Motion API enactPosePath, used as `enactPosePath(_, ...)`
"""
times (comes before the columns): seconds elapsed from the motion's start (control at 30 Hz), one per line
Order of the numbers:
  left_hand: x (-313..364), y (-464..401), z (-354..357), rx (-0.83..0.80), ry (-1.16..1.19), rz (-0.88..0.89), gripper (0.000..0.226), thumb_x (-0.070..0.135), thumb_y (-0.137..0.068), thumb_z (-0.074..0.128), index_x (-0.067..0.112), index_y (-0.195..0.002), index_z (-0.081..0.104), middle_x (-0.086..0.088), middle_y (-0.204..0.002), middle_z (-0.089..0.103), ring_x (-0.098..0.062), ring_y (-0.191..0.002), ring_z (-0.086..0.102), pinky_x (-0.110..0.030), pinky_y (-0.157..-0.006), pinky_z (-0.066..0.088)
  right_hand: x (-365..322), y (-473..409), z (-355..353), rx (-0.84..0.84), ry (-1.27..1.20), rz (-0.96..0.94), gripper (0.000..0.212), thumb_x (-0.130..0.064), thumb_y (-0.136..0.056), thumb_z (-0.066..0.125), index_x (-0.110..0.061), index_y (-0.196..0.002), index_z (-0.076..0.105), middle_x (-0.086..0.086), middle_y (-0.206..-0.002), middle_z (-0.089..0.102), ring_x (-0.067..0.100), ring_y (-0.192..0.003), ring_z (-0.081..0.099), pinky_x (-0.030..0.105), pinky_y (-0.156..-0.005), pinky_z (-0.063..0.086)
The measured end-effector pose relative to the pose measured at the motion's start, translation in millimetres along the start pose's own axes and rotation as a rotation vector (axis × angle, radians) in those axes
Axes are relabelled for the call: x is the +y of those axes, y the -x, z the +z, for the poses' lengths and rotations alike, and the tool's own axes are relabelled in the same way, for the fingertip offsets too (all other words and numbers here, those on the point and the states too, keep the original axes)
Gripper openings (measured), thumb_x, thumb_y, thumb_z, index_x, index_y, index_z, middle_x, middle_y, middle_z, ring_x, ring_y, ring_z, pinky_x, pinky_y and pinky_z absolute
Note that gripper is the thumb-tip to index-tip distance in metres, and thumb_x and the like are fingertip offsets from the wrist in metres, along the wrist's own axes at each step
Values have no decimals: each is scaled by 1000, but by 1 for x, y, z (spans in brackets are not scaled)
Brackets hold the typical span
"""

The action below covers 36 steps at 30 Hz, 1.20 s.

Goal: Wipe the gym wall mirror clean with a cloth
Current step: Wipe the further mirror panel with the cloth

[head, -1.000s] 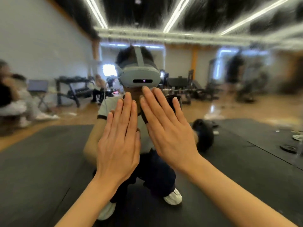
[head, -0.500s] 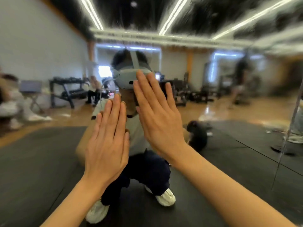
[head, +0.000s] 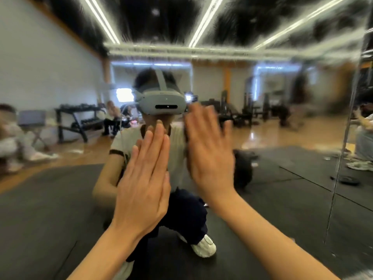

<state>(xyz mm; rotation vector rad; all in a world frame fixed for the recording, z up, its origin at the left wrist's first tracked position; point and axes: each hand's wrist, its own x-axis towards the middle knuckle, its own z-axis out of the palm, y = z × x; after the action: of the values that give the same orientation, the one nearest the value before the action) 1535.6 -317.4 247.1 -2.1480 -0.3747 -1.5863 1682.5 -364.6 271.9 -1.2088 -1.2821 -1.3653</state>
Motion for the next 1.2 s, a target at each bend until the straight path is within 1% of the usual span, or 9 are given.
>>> enactPosePath(0.13,21,-13,21,-8,40,-17,62,11,-99,36,-2,-157,18,-14,-167,12,-26,-156,11,-38,-127,6,41,2,-18,-156,43,-267,53,-10,-102,47,-7,-153,33,12,-158,37,21,-151,20,40,-125,4)
enactPosePath(0.3,22,-13,30,-33,-72,-13,61,14,-100,34,-3,-157,21,-18,-166,14,-29,-155,14,-36,-127,5,136,30,-59,-9,60,277,49,-15,-106,32,-4,-154,31,21,-160,30,28,-151,18,43,-124,-3)
enactPosePath(0.4,22,-13,32,-38,-138,-10,62,13,-99,34,-2,-157,18,-18,-167,13,-29,-155,12,-36,-127,3,101,33,-40,127,80,506,52,-16,-103,31,1,-152,31,22,-162,25,33,-150,16,53,-121,1)
enactPosePath(0.57,22,-13,34,-24,-148,-29,57,18,-104,29,-1,-157,19,-18,-166,14,-24,-156,8,-35,-127,2,3,62,-11,-119,34,-5,57,-13,-98,39,-8,-153,25,5,-164,15,18,-155,1,40,-126,-3)
enactPosePath(0.7,22,-12,34,-29,-177,-24,60,15,-102,34,-3,-157,20,-18,-166,12,-23,-156,4,-35,-127,1,67,70,-32,-221,113,-257,53,-16,-105,35,-12,-156,25,5,-167,13,17,-155,8,39,-125,-2)
enactPosePath(0.87,24,-13,35,-20,-200,-21,62,14,-99,35,-4,-156,19,-15,-165,12,-22,-156,2,-35,-127,2,159,86,-72,-60,45,266,48,-21,-110,24,-4,-155,27,10,-164,18,17,-155,5,40,-125,-6)
enactPosePath(0.97,24,-13,34,-22,-196,-27,62,14,-99,35,-4,-156,18,-14,-165,11,-19,-156,-1,-35,-127,1,125,78,-58,80,12,511,50,-13,-106,31,0,-154,26,10,-165,16,15,-154,2,42,-124,-8)
enactPosePath(1.1,26,-14,32,-53,-203,-34,62,14,-100,34,-4,-157,16,-13,-165,9,-19,-156,-2,-34,-127,-1,52,76,-28,-106,23,-45,60,-9,-99,48,-9,-154,25,4,-167,10,17,-155,5,40,-125,-2)
enactPosePath(1.2,27,-16,28,-70,-202,-49,62,15,-101,33,-4,-157,15,-16,-166,10,-20,-156,-1,-34,-127,-2,85,73,-39,-188,59,-345,58,-13,-102,50,-11,-155,27,4,-163,22,19,-154,14,39,-125,2)
